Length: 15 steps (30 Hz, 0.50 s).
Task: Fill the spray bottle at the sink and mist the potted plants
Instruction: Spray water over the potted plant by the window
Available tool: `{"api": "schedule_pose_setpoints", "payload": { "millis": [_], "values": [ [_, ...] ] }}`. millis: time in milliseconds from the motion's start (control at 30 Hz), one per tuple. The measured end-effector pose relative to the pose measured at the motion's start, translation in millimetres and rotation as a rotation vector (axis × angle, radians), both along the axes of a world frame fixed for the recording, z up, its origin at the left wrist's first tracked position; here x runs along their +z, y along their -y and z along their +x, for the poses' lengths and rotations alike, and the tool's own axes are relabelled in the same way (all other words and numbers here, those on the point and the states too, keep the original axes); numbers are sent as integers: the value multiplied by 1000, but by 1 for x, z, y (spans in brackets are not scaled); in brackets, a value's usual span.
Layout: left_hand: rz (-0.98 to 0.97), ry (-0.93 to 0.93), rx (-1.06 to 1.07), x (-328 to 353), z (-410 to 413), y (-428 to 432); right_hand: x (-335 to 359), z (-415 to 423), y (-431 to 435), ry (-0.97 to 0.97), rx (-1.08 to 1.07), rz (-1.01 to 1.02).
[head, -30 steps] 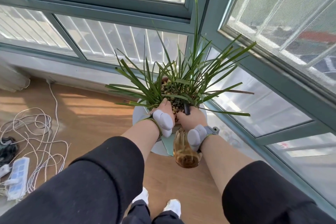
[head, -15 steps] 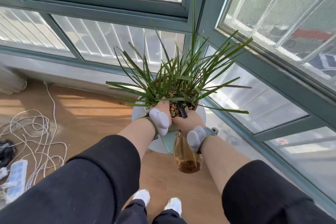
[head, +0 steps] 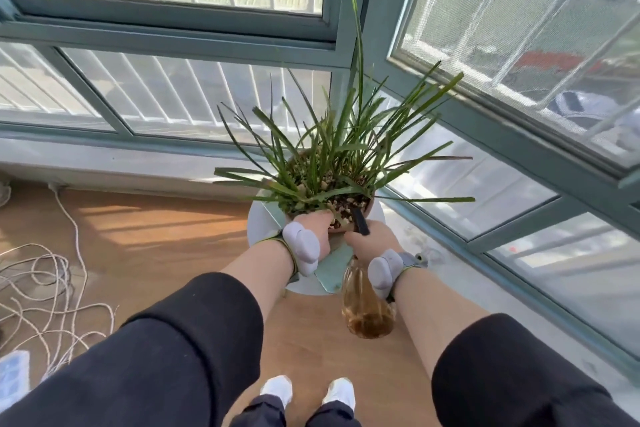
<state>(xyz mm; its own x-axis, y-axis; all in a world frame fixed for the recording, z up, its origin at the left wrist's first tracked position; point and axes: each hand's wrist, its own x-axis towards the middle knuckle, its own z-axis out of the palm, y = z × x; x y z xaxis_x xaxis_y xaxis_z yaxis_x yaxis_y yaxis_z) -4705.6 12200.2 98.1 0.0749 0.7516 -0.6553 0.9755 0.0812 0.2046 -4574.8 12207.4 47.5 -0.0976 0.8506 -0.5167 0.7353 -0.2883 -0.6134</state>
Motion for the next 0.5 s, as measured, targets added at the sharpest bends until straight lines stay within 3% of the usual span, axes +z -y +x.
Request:
{"api": "schedule_pose_setpoints", "payload": {
  "millis": [133,233,367,500],
  "values": [
    [-6,-45,-37,-8,-21,12,2,-20,15,-38,71,-2],
    [40,-30,53,-8,-43,19,0,-40,26,-47,70,50],
    [186,-14,103,-6,-73,20,1,-64,34,-49,81,72],
    [204,5,-22,-4,-89,20,6,-85,35,-40,106,79]
  ]
}}
